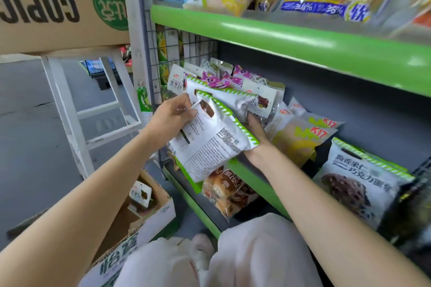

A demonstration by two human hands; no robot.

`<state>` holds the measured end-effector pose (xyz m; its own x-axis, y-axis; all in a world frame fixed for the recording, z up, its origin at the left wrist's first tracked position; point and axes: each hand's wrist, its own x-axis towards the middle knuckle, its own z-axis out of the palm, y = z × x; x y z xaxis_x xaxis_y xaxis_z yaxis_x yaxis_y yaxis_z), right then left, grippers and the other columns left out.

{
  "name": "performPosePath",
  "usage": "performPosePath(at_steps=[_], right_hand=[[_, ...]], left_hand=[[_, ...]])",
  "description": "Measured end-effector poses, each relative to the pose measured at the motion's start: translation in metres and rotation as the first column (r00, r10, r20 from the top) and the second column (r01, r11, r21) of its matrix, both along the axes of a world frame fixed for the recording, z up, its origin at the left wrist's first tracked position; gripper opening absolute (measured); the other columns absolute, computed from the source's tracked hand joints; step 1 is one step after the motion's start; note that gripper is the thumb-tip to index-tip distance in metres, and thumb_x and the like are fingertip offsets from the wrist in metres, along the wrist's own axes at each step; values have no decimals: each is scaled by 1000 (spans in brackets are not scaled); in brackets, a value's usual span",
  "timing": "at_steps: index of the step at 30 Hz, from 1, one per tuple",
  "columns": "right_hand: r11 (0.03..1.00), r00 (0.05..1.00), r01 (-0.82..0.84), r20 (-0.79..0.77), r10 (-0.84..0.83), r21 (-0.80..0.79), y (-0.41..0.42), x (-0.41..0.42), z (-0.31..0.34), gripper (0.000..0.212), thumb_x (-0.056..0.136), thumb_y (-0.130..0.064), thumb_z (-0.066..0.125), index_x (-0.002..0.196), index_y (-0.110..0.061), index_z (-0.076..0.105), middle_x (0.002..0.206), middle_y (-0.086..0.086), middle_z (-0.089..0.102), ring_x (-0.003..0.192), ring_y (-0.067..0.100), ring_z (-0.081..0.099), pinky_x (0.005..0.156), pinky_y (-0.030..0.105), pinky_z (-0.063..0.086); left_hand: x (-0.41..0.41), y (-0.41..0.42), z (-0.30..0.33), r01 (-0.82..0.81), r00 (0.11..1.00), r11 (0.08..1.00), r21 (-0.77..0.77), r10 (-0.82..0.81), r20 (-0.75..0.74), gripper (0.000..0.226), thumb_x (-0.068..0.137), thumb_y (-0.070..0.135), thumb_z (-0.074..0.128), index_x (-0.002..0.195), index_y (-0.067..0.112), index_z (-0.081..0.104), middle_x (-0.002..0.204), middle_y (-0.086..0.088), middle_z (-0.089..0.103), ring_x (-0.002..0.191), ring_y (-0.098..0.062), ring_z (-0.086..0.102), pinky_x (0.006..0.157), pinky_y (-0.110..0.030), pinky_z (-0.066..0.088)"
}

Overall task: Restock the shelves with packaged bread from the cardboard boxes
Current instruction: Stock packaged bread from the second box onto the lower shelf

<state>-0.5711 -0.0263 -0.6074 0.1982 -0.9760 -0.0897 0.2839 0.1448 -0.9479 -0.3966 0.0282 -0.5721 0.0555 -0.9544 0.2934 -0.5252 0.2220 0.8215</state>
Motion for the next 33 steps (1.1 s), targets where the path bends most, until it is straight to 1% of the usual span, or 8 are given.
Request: performPosePath(at_steps=[6,9,13,18,22,28,30,33], right_hand=[[938,911,278,-253,-326,-206,28,-34,3,38,89,-2,44,120,-25,47,120,2,56,111,24,55,100,37,44],[902,877,365,-241,-416,-229,44,-57,13,51,94,-4,42,141,-18,28,121,-10,39,112,8,41,87,17,34],[768,721,581,-266,-639,-269,61,-82,16,52,86,-28,55,135,-21,38,129,6,52,116,19,50,97,31,40],[647,548,712,-360,-755,-273,79,-127,15,26,90,-19,45,114,-13,38,98,6,56,104,32,55,79,34,36],[601,400,739,-519,-756,-304,96,-152,1,31,92,-16,47,121,-12,36,122,15,55,108,33,54,70,27,30],[591,69,542,-669,-740,-597,97,-173,-33,95,77,7,61,151,-18,7,144,23,30,131,34,32,105,26,25],[602,-206,331,-679,-705,-726,96,-171,-40,93,76,10,59,150,-25,16,150,22,21,137,36,26,110,37,29],[750,-224,147,-760,-610,-645,98,-172,-42,82,82,-3,62,149,-23,20,157,15,6,145,33,6,115,36,21]], left_hand=[[-36,-4,7,-234,971,971,-58,236,37,18,100,20,43,83,15,37,60,-1,40,52,-18,33,44,-26,27],[-60,-2,11,-207,977,977,-47,209,41,13,101,23,37,94,12,37,61,-3,41,55,-22,36,45,-30,28],[-95,-8,9,-75,997,997,-35,75,3,23,103,23,34,110,4,44,85,-15,56,80,-32,51,58,-35,30],[-141,-14,-5,36,997,996,81,-31,-70,20,101,16,35,83,8,39,93,-35,50,96,-46,52,68,-34,29],[-176,-14,-27,103,993,967,233,-86,-80,14,99,9,34,91,1,42,107,-36,51,102,-44,51,77,-40,37],[-204,-12,-55,64,997,934,350,-41,-72,29,99,7,27,72,16,31,92,-24,45,85,-33,46,69,-33,32],[-208,-10,-56,20,998,932,362,4,-67,25,100,10,27,78,16,36,92,-17,46,83,-29,45,69,-31,31],[-207,-12,-54,-49,997,938,342,69,-46,20,101,13,27,107,9,46,107,-24,55,102,-39,53,75,-36,38]])
